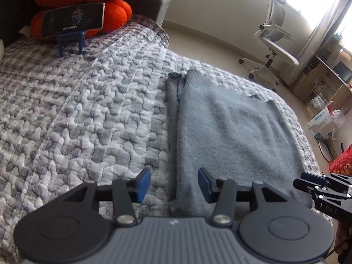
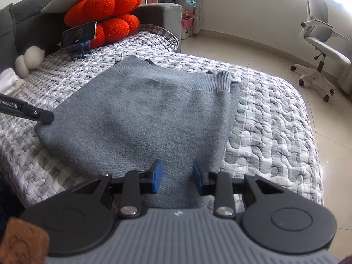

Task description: Fold clothes

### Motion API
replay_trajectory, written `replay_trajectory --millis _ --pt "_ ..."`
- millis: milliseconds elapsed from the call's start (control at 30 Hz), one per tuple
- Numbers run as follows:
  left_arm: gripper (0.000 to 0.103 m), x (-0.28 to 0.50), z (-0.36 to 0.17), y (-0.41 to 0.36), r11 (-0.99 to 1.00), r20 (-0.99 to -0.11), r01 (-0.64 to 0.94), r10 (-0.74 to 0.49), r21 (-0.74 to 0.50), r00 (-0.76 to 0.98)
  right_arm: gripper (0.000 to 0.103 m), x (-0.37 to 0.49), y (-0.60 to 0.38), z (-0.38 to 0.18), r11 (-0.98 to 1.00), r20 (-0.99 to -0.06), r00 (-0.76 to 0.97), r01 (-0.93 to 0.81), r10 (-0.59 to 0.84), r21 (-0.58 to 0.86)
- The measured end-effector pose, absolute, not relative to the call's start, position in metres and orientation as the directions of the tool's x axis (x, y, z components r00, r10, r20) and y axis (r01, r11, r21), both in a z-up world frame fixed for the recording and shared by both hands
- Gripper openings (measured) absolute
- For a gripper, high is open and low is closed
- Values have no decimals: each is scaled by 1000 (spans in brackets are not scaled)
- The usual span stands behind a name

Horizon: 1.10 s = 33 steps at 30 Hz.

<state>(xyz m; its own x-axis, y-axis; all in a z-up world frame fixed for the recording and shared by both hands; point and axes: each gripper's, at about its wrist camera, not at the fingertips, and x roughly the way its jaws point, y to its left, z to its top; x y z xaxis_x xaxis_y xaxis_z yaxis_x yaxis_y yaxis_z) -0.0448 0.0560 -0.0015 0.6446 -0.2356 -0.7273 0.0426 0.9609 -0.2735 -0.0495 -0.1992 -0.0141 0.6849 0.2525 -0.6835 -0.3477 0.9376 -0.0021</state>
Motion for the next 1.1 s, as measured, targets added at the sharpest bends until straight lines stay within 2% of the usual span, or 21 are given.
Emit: replay_trajectory --millis 233,500,833,1100 --pt "51 -15 17 19 951 -709 186 -307 -245 634 34 -32 -196 3 926 -647 700 -376 303 26" --pt "51 27 -5 -19 942 -751 253 -330 -221 572 34 3 -190 0 913 -672 647 -392 362 115" --pt "51 41 -22 -24 940 -746 289 -324 -183 581 34 26 -170 -19 903 -719 593 -414 363 116" --pt "49 45 -20 -8 931 -743 275 -360 -241 564 31 27 -187 -23 919 -727 592 -369 348 138"
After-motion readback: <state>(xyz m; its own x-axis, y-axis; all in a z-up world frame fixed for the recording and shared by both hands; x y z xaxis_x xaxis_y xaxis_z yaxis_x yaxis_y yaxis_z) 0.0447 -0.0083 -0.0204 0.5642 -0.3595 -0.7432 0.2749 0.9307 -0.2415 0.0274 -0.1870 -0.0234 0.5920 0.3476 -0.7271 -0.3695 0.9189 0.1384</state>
